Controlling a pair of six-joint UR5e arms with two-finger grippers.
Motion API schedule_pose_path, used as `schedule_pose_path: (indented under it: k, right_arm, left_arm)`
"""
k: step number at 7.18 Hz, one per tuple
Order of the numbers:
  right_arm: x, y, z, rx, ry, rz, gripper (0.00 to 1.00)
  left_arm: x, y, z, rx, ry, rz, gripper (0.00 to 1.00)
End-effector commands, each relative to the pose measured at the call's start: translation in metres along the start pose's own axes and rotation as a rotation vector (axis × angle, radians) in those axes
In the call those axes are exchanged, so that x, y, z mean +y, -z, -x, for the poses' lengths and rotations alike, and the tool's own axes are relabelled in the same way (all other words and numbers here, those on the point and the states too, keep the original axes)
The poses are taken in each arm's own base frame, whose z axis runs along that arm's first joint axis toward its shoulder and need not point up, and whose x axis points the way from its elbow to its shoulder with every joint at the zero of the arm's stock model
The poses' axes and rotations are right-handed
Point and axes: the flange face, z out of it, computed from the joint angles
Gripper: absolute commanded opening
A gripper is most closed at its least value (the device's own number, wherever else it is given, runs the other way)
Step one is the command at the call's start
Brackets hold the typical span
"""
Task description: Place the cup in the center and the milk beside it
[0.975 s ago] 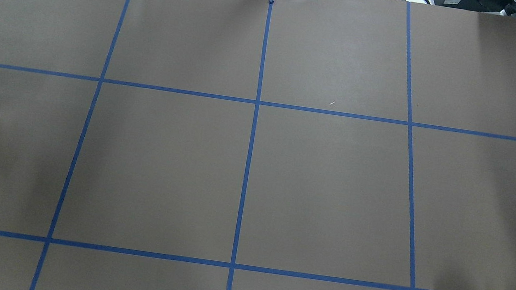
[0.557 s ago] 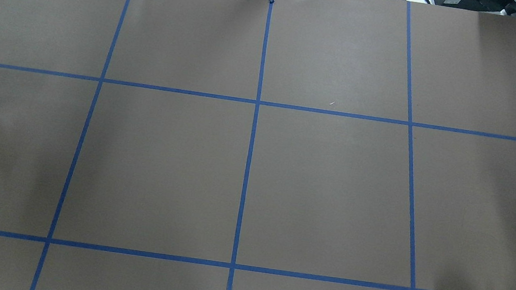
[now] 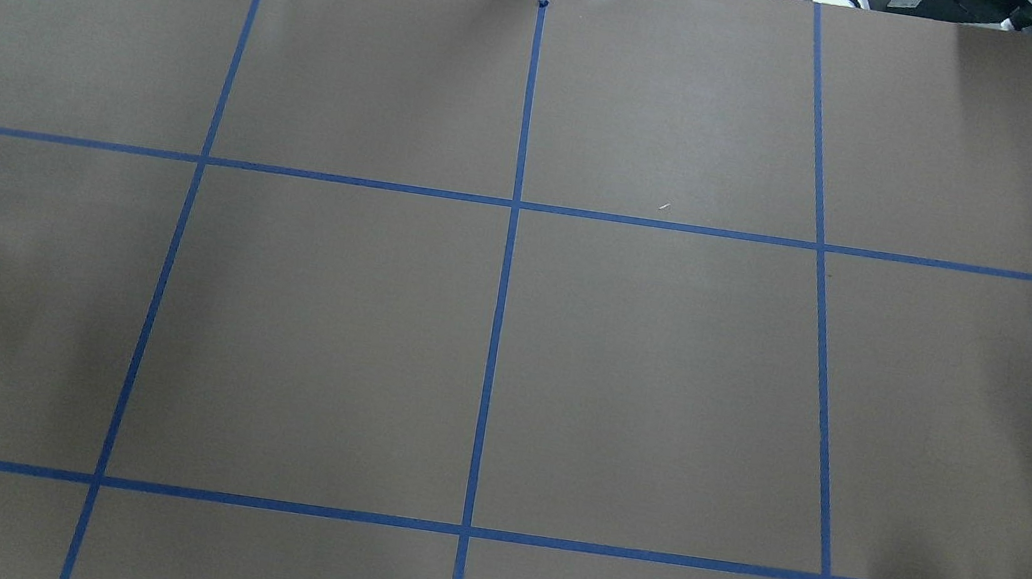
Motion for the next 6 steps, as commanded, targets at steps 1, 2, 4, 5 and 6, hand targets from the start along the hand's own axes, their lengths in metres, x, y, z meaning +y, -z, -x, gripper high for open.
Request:
schedule_pose_path:
  k: [1, 2, 4, 5, 6]
  right_arm:
    - [0.023, -0.052, -0.022, 0.006, 0.005, -0.044, 0.9]
    - [0.031, -0.058, -0.026, 0.032, 0.007, -0.037, 0.82]
    - [0.045, -0.065, -0.028, 0.041, 0.017, -0.022, 0.55]
    - [0.047, -0.068, -0.025, 0.04, 0.027, -0.014, 0.16]
    - [0.045, -0.07, -0.022, 0.044, 0.034, -0.012, 0.0]
  left_arm:
    - [0.0, 0.0, 0.0, -0.002, -0.002, -0.002, 0.98]
    - [0.0, 0.0, 0.0, -0.003, -0.006, -0.006, 0.98]
    - [0.004, 0.0, 0.001, -0.002, -0.005, -0.007, 0.98]
    - [0.012, -0.003, 0.001, 0.0, -0.004, -0.004, 0.98]
    - [0.02, -0.005, 0.001, -0.003, -0.008, -0.009, 0.98]
